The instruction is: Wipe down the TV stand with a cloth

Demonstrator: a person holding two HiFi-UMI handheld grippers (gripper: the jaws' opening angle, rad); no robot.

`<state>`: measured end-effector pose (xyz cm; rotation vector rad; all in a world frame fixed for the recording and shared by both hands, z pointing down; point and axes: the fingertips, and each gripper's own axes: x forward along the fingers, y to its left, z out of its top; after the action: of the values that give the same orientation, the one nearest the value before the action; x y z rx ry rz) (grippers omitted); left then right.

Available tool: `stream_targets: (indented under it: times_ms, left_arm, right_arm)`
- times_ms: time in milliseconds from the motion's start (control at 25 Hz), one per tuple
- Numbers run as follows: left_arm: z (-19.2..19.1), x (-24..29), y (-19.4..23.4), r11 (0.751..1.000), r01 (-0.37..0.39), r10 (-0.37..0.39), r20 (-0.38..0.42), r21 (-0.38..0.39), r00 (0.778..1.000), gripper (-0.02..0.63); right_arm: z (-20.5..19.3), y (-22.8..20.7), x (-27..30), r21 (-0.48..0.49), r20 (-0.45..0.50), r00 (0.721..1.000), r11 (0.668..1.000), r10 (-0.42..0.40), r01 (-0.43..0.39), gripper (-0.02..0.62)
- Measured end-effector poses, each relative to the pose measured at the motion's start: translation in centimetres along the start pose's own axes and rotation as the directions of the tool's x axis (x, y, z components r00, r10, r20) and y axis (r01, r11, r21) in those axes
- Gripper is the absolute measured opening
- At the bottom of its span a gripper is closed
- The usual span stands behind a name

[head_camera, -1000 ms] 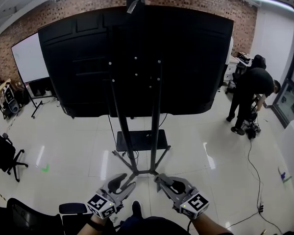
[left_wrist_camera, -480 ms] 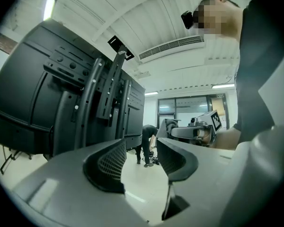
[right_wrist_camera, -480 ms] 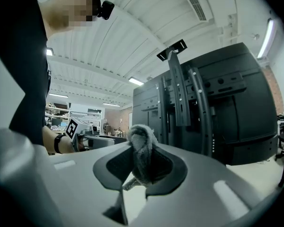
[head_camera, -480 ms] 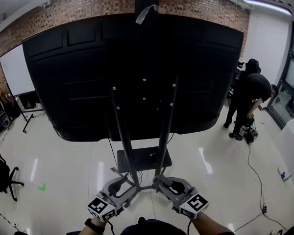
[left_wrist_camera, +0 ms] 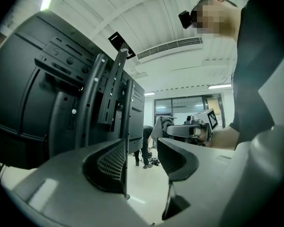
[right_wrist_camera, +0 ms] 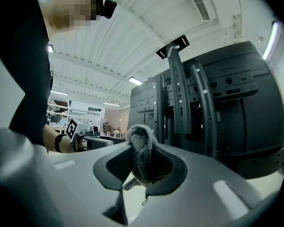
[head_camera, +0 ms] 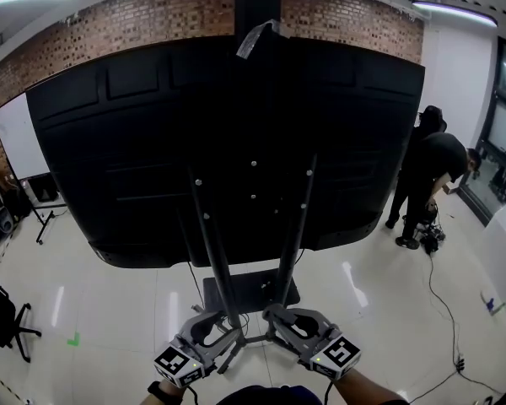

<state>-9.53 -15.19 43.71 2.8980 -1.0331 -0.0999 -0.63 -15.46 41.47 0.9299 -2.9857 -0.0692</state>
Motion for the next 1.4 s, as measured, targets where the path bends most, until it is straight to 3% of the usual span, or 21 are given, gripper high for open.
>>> stream_targets:
  times_ms: [280, 600, 760, 960, 1080, 1400]
  left_arm:
    - [3.7, 1.7, 1.3, 0.996, -0.022, 0.019, 0.038, 0.089, 0.999, 0.230]
    - [9.4, 4.1, 1.9, 0.980, -0.034, 0.013, 0.108, 0.195, 0.994, 0.232]
    - [14.4, 5.1, 2.2, 0.960, -0.033, -0.017, 0.174, 0.277, 0.985, 0.232]
    - [20.5, 6.6, 1.7, 0.914, -0.016, -0.076, 0.210, 0.405, 0.975, 0.239]
    - [24.4, 7.5, 1.6, 0.905, -0.009, -0.106, 0.247, 0.425, 0.963, 0.239]
    - [33.3, 9.5, 1.4, 0.869, -0.013, -0.150, 0.288, 0.495, 0.946, 0.244]
  right_arm:
    - [4.0, -3.0, 1.3, -0.122, 0.039, 0.998, 0.992, 0.048, -0.043, 0.060]
    - [10.7, -5.1, 3.0, -0.274, 0.114, 0.986, 0.958, 0.125, -0.090, 0.060]
    - [15.4, -5.5, 3.7, -0.386, 0.162, 0.973, 0.918, 0.162, -0.089, 0.060]
    - [22.3, -6.7, 4.4, -0.526, 0.197, 0.966, 0.849, 0.165, -0.038, 0.060]
    - [26.5, -7.8, 5.1, -0.590, 0.207, 0.967, 0.807, 0.149, 0.002, 0.060]
    - [36.8, -9.8, 7.4, -0.673, 0.247, 0.961, 0.736, 0.122, 0.079, 0.060]
